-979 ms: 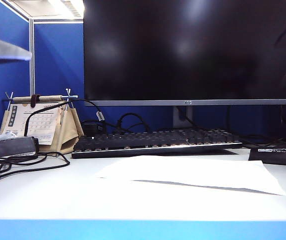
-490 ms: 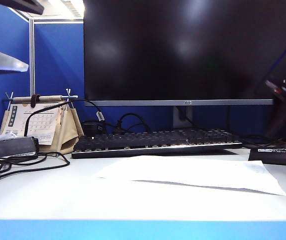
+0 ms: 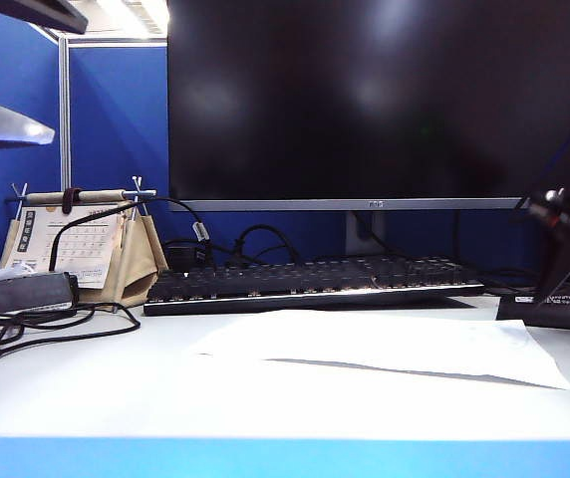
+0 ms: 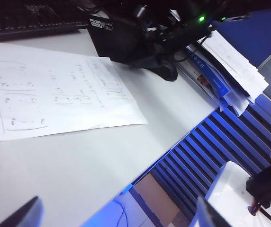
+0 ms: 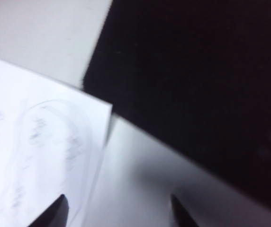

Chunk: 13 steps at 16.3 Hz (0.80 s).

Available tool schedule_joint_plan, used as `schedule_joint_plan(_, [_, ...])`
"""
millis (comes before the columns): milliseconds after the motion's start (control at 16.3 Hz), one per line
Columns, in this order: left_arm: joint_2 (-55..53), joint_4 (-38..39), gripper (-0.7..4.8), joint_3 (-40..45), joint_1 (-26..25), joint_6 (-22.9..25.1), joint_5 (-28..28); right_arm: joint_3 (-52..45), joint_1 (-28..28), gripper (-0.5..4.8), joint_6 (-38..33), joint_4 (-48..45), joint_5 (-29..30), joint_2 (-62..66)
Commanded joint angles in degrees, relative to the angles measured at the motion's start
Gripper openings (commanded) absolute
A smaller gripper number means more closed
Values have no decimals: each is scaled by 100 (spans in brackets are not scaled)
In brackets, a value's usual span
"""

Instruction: Put a wrinkled paper upside down.

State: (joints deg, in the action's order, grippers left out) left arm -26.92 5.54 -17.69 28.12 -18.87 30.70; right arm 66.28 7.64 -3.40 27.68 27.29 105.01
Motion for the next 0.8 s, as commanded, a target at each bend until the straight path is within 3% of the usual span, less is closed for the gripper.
schedule_joint_plan(61, [-7, -50, 426, -24, 0, 44, 15, 17, -52, 275, -114, -278, 131, 260])
schedule_joint_plan(490, [-7, -22, 425, -24, 0, 17, 15, 24, -149, 274, -260, -846, 376, 476])
schedule_joint_plan(796, [-4, -39, 425, -26, 2, -129, 22, 28, -603, 274, -413, -1209, 428, 789])
